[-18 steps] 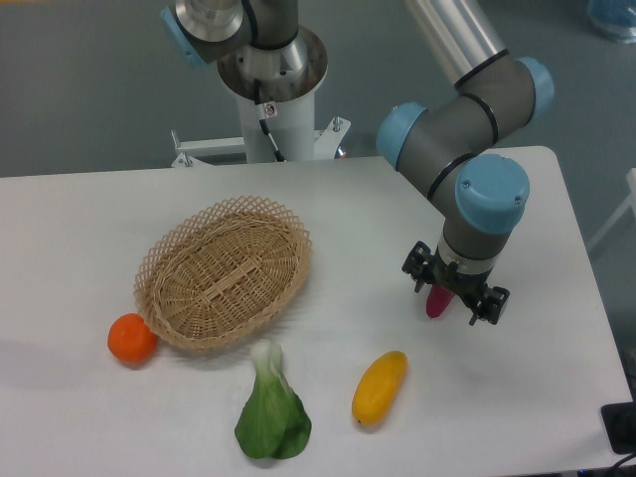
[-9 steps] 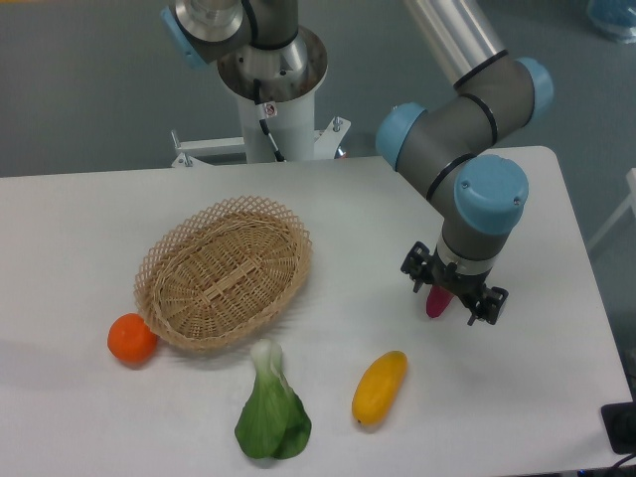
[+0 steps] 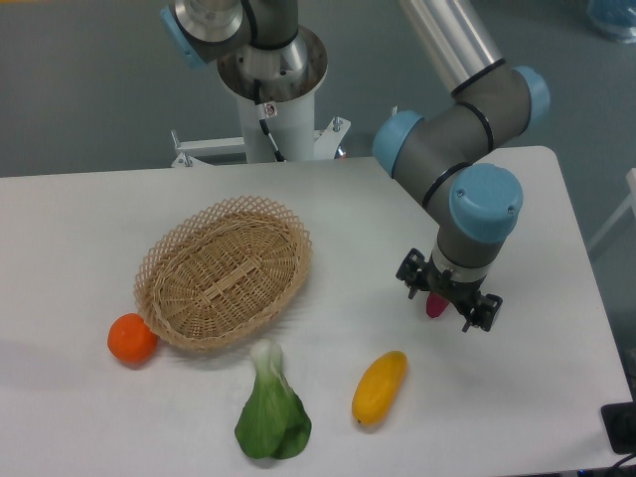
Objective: Pick up the mango from the table
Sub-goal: 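Move the gripper toward the yellow mango and lower over it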
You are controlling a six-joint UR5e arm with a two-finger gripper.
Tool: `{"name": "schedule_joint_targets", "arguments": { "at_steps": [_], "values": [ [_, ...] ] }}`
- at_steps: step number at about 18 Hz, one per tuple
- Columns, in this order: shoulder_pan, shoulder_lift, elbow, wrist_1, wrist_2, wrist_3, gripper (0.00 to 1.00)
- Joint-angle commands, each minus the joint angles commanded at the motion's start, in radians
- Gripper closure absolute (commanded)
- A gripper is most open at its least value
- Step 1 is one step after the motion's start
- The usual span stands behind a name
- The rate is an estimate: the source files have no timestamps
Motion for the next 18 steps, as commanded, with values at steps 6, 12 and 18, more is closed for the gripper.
{"name": "schedule_joint_targets", "arguments": {
  "at_steps": [6,12,18],
  "values": [
    [-0.014,-0.008,0.003,0.006,-0.041,-0.054,0.0],
    [-0.051,-0.038,0.003,0.144,-0.046,-0.173,0.0],
    [-0.08,-0.043,0.005,0.146,-0.046,-0.212,0.0]
  ]
}}
